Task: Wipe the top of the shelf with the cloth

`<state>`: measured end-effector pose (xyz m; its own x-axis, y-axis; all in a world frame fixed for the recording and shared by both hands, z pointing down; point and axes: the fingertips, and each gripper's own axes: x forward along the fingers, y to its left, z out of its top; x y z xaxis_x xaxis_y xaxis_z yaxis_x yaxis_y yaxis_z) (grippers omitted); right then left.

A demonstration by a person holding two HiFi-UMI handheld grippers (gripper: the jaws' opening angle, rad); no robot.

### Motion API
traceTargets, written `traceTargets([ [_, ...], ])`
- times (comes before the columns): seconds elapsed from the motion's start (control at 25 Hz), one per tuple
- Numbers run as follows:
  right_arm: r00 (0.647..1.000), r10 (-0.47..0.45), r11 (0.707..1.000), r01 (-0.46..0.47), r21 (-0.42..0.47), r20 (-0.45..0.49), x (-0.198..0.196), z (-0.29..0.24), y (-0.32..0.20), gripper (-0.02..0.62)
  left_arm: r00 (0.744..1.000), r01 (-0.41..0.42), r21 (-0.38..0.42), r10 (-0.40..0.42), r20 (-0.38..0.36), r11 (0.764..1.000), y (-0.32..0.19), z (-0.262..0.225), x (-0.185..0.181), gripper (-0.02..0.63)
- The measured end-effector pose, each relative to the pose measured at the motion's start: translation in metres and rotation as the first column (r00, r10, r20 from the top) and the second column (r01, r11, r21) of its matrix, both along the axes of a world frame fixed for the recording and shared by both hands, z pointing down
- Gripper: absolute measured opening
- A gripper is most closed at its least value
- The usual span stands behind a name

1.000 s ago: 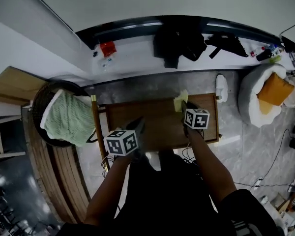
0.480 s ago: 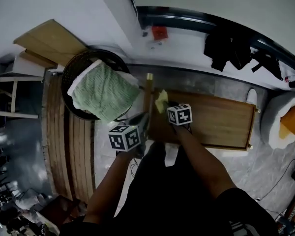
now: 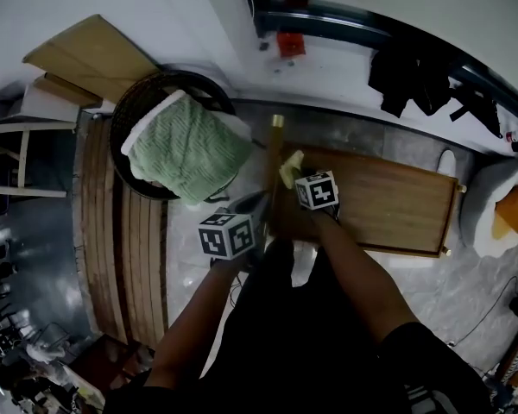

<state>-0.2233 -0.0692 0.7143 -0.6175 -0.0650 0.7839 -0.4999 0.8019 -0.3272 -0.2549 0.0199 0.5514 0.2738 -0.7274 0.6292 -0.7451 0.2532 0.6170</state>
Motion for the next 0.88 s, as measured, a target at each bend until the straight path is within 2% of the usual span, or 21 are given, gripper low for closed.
traceTargets([
  [0.4, 0.998, 0.046, 0.999, -0.045, 0.011, -0.052, 0.076, 0.000, -0.026, 0.046, 0.997, -0.071, 0.009, 0.071, -0.030, 0.997, -0.035, 0.001, 0.057, 0.012],
  [0.64, 0.991, 0.112, 0.993, -0.109, 0.037, -0.079, 0.133, -0.005, -0.051, 0.046, 0.992, -0.121, 0.002, 0.121, -0.027, 0.993, -0.056, 0.006, 0.097, 0.012],
  [0.88, 0.981, 0.174, 0.985, -0.172, 0.023, -0.083, 0.190, 0.001, -0.067, 0.046, 0.984, -0.173, 0.001, 0.173, -0.035, 0.985, -0.075, 0.011, 0.140, 0.012],
])
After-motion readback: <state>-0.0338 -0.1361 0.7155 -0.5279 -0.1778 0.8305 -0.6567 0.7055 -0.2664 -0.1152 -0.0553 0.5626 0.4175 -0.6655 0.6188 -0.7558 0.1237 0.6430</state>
